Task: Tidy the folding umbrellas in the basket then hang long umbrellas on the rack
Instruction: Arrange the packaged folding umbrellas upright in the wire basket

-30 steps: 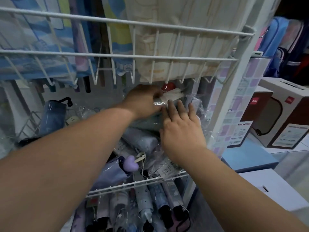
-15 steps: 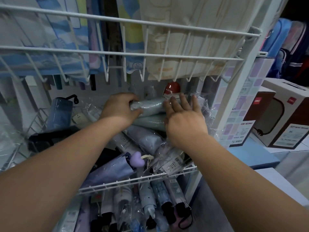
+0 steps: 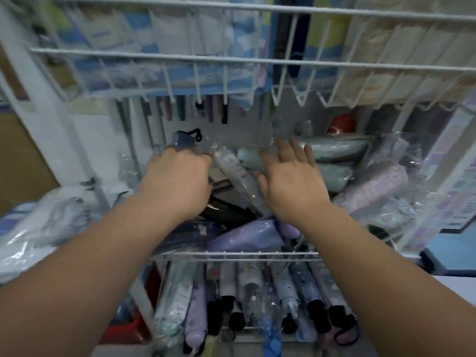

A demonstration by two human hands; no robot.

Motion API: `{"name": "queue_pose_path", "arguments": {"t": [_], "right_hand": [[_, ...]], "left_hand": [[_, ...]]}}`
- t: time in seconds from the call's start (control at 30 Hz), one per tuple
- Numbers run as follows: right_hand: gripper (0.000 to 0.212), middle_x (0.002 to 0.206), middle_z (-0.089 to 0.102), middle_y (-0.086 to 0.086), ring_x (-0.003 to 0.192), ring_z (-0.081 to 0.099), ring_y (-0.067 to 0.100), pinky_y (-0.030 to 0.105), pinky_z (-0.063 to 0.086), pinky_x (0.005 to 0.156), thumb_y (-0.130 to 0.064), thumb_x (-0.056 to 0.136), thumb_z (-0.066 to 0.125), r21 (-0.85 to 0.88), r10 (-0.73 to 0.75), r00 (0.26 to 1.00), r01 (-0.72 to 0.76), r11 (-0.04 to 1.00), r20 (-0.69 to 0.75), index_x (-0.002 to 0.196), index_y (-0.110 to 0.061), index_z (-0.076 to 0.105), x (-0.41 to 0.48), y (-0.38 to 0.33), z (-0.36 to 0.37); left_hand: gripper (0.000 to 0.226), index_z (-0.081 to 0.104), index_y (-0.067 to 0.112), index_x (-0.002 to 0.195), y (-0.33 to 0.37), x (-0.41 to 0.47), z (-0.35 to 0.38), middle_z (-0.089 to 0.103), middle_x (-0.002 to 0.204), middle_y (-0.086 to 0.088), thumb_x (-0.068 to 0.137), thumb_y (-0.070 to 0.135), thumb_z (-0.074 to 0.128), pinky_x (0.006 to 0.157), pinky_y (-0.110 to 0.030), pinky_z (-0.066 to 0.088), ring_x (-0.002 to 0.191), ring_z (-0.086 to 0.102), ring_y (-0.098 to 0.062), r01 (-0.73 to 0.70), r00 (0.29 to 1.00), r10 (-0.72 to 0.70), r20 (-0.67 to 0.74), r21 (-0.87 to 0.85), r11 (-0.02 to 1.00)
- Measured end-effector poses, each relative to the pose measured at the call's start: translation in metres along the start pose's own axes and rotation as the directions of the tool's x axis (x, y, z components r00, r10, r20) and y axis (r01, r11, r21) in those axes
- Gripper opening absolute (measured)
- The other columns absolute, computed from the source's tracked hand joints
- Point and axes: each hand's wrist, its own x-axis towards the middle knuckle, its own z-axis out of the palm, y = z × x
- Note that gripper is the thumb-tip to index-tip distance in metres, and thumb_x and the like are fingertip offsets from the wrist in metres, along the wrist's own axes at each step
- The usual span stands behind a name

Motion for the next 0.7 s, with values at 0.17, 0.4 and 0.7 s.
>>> {"name": "queue_pose_path", "arguments": {"t": [0.17,0.4,0.7], "right_hand": [[0.063,0.155,0.037,0.012,0.144,0.030,0.035,0.048,0.033,0.116,-0.057,0.094,0.052,0.210,-0.226,0.973,0.214,0.954,0.037,0.148,-0.025,0.042,0.012,-0.048,0.005],[0.080,0.160,0.035,-0.002,0.148,0.029,0.022,0.041,0.027,0.120,-0.056,0.087,0.067,0.468,-0.475,0.849,0.330,0.820,0.232,0.154,-0.035,0.030,0.040,-0.092,0.027],[0.038,0.100,0.059,-0.011,0.092,0.056,0.014,0.037,0.052,0.083,-0.023,0.071,0.081,0.526,-0.508,0.828,0.331,0.784,0.235,0.098,-0.034,0.058,0.027,-0.063,0.013]], "left_hand": [[0.056,0.053,0.025,0.130,-0.050,-0.036,-0.028,0.059,0.116,-0.005,0.086,0.060,0.062,0.083,-0.039,0.049,0.110,0.054,-0.030,0.026,0.991,-0.035,0.128,0.071,0.997],[0.088,0.057,0.037,0.119,-0.078,-0.073,-0.027,0.064,0.104,0.011,0.057,0.095,0.037,0.076,-0.033,0.051,0.100,0.061,-0.015,-0.151,0.911,0.127,0.392,0.031,0.988],[0.027,0.057,0.031,0.098,-0.067,-0.081,-0.029,0.055,0.081,0.010,0.079,0.050,0.059,0.047,-0.024,0.024,0.078,0.053,-0.014,-0.175,0.934,0.118,0.338,0.145,0.974]]}}
